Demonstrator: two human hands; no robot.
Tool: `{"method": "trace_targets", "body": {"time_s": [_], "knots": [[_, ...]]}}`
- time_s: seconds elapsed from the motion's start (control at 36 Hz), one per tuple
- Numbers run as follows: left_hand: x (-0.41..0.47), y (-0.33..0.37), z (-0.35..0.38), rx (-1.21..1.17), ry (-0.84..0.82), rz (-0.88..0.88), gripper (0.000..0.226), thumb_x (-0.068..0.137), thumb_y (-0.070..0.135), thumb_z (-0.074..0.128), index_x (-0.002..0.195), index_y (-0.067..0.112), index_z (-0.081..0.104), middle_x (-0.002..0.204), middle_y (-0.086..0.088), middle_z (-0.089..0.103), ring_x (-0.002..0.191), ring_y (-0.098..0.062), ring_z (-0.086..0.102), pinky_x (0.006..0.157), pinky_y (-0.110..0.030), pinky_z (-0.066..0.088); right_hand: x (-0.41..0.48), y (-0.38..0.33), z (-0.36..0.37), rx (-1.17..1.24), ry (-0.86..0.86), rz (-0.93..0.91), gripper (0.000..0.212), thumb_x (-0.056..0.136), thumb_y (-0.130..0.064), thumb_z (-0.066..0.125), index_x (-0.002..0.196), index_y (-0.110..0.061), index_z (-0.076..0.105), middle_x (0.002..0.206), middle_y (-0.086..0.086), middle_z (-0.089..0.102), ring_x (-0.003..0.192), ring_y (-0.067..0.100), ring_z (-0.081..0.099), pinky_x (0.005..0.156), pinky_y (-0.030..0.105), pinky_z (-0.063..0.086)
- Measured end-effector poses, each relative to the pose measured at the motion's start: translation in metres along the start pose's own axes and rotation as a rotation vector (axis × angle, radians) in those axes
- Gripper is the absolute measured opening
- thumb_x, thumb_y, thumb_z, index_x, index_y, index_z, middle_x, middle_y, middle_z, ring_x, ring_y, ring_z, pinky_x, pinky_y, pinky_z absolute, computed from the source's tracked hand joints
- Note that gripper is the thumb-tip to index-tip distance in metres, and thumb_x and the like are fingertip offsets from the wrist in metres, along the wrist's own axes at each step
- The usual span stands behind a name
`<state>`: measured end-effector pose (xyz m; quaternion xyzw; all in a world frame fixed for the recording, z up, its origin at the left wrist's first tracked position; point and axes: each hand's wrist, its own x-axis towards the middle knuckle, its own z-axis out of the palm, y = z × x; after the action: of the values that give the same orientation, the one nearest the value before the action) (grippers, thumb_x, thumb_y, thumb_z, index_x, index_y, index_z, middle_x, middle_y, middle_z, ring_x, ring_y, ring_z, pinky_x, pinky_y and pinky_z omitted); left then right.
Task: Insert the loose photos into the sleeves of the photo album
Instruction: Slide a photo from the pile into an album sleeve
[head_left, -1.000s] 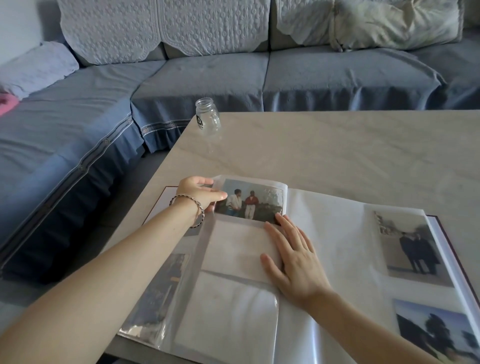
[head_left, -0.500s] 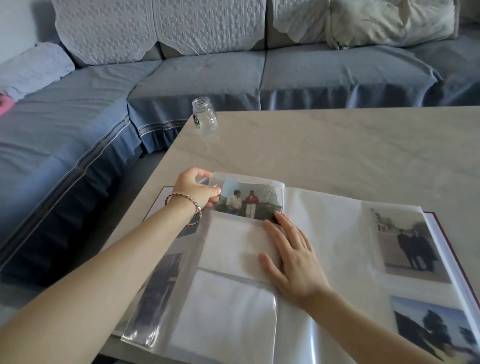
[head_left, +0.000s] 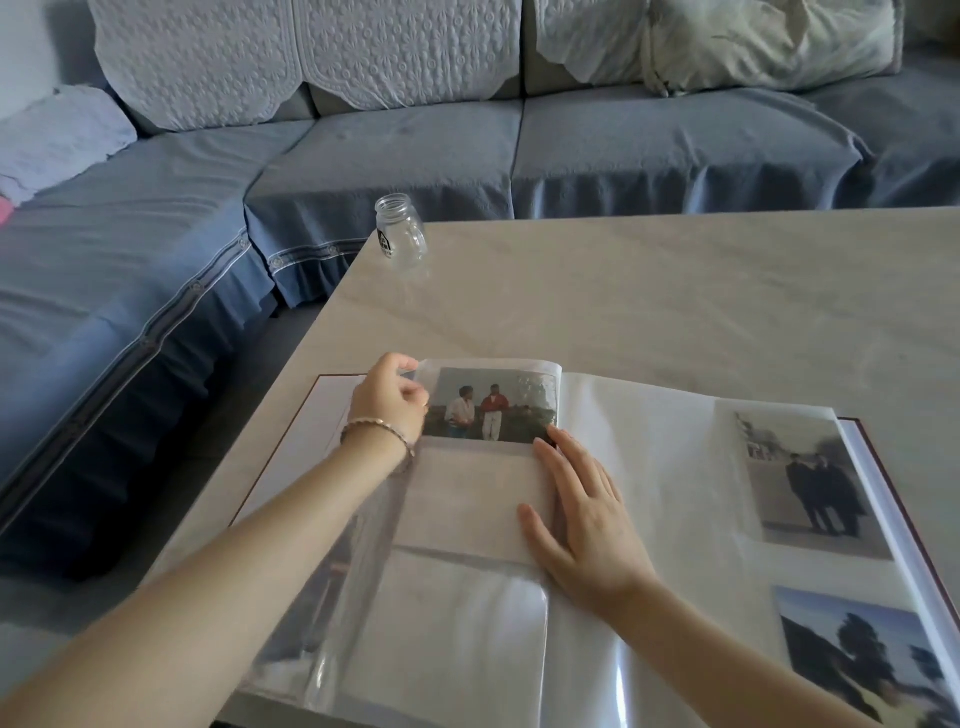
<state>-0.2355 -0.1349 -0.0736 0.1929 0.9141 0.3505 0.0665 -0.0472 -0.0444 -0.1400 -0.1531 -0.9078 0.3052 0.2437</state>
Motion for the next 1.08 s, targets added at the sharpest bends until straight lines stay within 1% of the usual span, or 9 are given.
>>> {"method": "trace_targets", "body": {"time_s": [0.08,0.19,0.36,0.53,0.64,0.72,0.81,0.92,1.08], "knots": [[-0.011,0.004,0.016,0.212,0.068,0.332,0.029,0.093,0.005,0.049,0.121,0.003,0.057,0.128,-0.015,0.051,0.119,-0.029,0.05,0.1,-0.031,0.037,-0.001,0.001,0.001,0.028,0.028,0.032,0.059,0.087,-0.042,0.039,0.132,-0.004,0.05,0.141,0.005,0.044,0.13,0.012,0.029,0.11,0.014,0.013],[-0.031,0.012,0.039,0.146,-0.296,0.685,0.049,0.095,0.024,0.031,0.139,0.006,0.042,0.152,-0.007,0.028,0.141,-0.016,0.018,0.112,-0.026,0.012,-0.003,0.003,0.003,0.034,0.089,0.054,0.049,0.089,-0.03,0.04,0.124,0.001,0.056,0.133,0.012,0.053,0.124,0.016,0.038,0.106,0.022,0.024],[-0.035,-0.001,0.048,0.465,-0.472,0.457,0.05,0.102,0.036,0.02,0.149,0.033,0.001,0.157,0.011,-0.007,0.144,-0.008,-0.007,0.116,-0.027,-0.005,-0.006,0.005,0.003,0.011,0.153,0.144,0.045,0.086,-0.024,0.038,0.116,-0.001,0.063,0.123,0.011,0.062,0.118,0.016,0.045,0.103,0.019,0.026],[-0.027,-0.01,0.037,0.607,-0.402,0.193,0.053,0.102,0.036,0.017,0.151,0.017,0.009,0.159,0.001,0.006,0.146,-0.015,0.005,0.118,-0.031,0.003,-0.009,0.006,-0.004,0.027,0.048,0.145,0.041,0.084,-0.021,0.041,0.111,-0.003,0.067,0.118,0.009,0.065,0.112,0.02,0.056,0.102,0.017,0.028],[-0.04,0.018,0.035,0.514,-0.227,0.282,0.036,0.099,0.012,0.034,0.134,0.009,0.045,0.145,-0.004,0.04,0.129,-0.024,0.039,0.107,-0.03,0.029,-0.02,0.016,-0.029,0.075,-0.101,0.081,0.031,0.081,-0.016,0.051,0.105,-0.008,0.071,0.117,0.005,0.066,0.107,0.02,0.06,0.098,0.017,0.035],[-0.06,0.046,0.044,0.335,-0.232,0.393,0.035,0.093,0.004,0.044,0.126,0.008,0.054,0.139,-0.005,0.046,0.126,-0.024,0.043,0.104,-0.03,0.031,-0.032,0.027,-0.065,0.027,-0.175,0.069,0.023,0.082,-0.014,0.053,0.093,-0.013,0.074,0.108,0.001,0.068,0.1,0.016,0.062,0.093,0.022,0.045],[-0.083,0.073,0.059,0.204,-0.259,0.496,0.023,0.088,0.002,0.052,0.107,0.006,0.065,0.108,-0.006,0.063,0.1,-0.028,0.059,0.089,-0.036,0.046,-0.046,0.042,-0.107,-0.113,-0.206,0.096,0.023,0.085,-0.01,0.056,0.099,-0.017,0.072,0.112,-0.002,0.067,0.103,0.017,0.061,0.094,0.031,0.048],[-0.116,0.109,0.079,0.168,-0.397,0.533,0.012,0.09,0.011,0.054,0.092,0.014,0.066,0.083,0.007,0.057,0.071,-0.014,0.053,0.076,-0.03,0.048,-0.072,0.072,-0.169,-0.238,-0.23,0.364,0.03,0.094,-0.02,0.051,0.122,-0.023,0.06,0.127,-0.009,0.054,0.113,0.011,0.051,0.093,0.02,0.038],[-0.148,0.141,0.102,0.165,-0.539,0.536,0.012,0.093,0.019,0.053,0.092,0.022,0.064,0.091,0.006,0.064,0.084,-0.013,0.059,0.079,-0.026,0.049,-0.116,0.127,-0.247,-0.458,-0.122,0.862,0.051,0.082,-0.037,0.067,0.128,-0.023,0.051,0.123,0.003,0.052,0.115,0.023,0.048,0.09,0.029,0.039]]}}
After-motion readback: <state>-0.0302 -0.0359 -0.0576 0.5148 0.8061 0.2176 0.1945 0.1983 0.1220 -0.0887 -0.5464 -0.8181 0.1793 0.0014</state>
